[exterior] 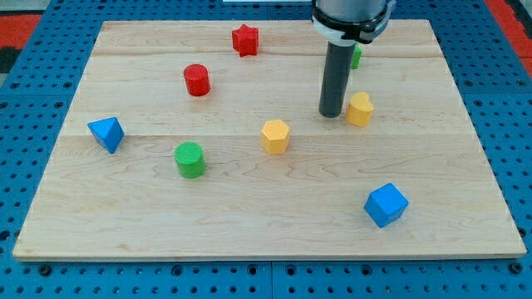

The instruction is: Slide the yellow hexagon towards green star

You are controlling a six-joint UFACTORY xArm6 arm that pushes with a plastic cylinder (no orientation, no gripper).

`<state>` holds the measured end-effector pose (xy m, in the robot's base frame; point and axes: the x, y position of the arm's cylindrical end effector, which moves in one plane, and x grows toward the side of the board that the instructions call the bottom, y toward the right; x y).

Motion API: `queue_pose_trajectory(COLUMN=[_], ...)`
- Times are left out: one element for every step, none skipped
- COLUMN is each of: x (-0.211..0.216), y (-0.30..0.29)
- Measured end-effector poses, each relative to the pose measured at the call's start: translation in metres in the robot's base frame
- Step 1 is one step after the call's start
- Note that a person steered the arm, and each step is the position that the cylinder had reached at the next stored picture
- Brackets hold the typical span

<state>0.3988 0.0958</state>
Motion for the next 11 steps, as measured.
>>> queue_pose_trajectory(x=[0.0,0.0,0.012,0.05,0.078,0.082,0.083,0.081,0.081,0.075,0.065], y=[0.039,0.064,0.029,0.021,0.002,-0.044,-0.083,-0.099,-0.103,-0.103,-0.102])
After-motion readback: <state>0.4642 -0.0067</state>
